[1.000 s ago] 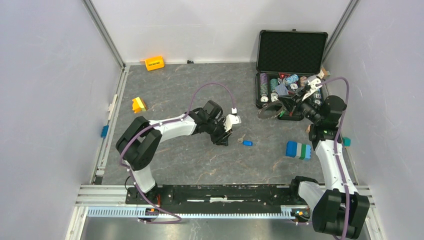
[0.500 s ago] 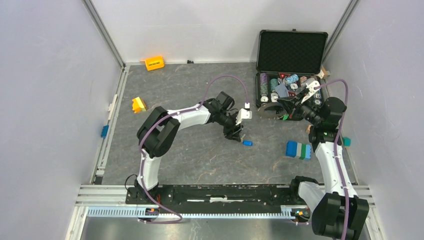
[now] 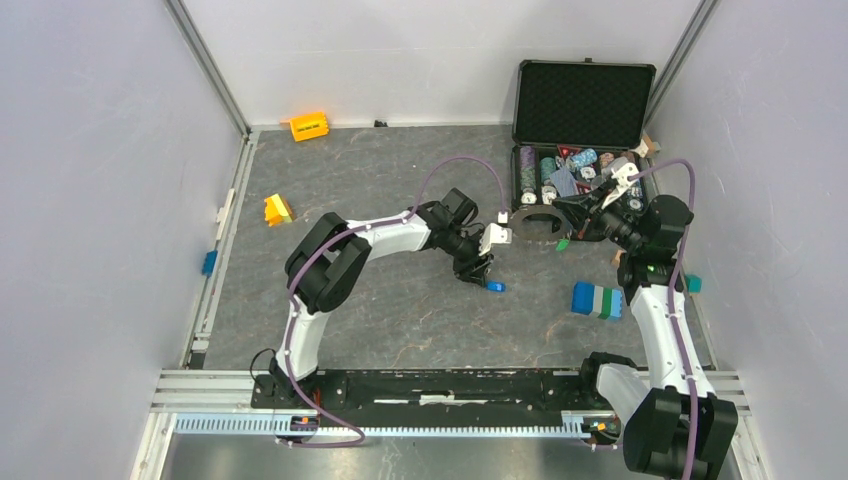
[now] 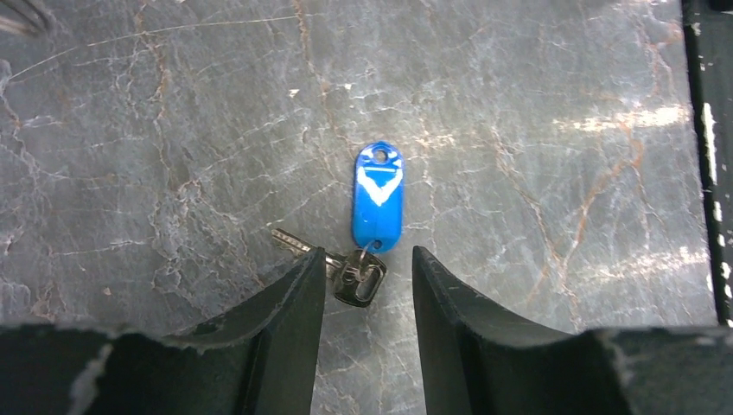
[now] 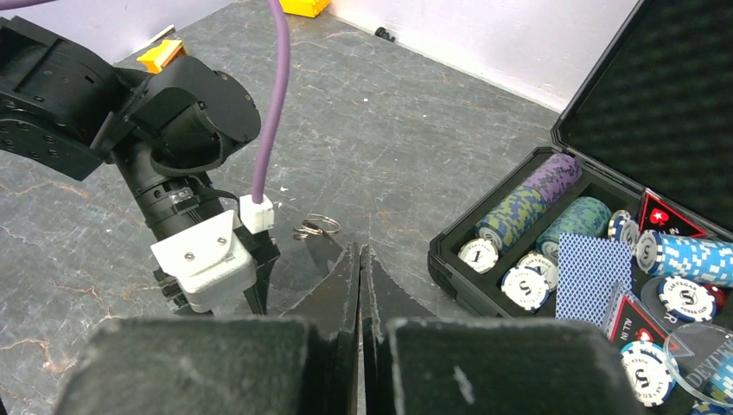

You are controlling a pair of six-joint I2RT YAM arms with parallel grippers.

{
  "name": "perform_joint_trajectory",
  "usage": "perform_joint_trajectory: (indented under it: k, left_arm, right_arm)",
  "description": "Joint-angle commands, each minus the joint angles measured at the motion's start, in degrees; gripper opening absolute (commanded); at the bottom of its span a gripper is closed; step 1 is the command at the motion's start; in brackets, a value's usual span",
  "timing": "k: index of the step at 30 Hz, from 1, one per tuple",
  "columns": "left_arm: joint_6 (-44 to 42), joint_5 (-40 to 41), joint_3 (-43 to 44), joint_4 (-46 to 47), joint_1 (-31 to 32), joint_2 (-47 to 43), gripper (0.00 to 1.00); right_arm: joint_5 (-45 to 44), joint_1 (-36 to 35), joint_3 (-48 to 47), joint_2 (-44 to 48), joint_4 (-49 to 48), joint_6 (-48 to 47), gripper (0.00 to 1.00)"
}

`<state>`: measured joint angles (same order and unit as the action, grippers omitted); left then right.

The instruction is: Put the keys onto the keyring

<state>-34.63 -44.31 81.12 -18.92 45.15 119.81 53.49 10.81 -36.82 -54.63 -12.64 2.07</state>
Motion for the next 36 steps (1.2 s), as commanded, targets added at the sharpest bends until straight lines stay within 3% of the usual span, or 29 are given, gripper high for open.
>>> perform_joint_trajectory:
  k: [1,11,17,24,36]
  left_arm:
    - [3.36,1.7,-0.38,3.81,0.2,1.53,0.48]
    - [1.93,1.78,-3.09,4.5,0.21,0.53,0.45]
    - [1.43,1.42,-4.71,5.23,0.21,-0.89,0.35]
    - [1.56,0.28,-5.99,5.76,0.21,-3.0,0.32]
    - [1.67,0.37,-8.18,8.11,0.21,-5.38,0.49]
  right_arm:
    - [1.17,-0.17,0.03,1.54,-1.77,-0.05,0.0]
    - [0.84,-0.13,0.1,1.54,-1.59,-0.39,0.0]
    - [0.49,-0.1,0.52,1.35,-1.85,-0.58,0.0]
    - [0.25,-0.13,0.61,1.25,-1.78,-0.81,0.0]
    - [0.47,-0.13,0.87,1.39,-1.61,-0.79,0.0]
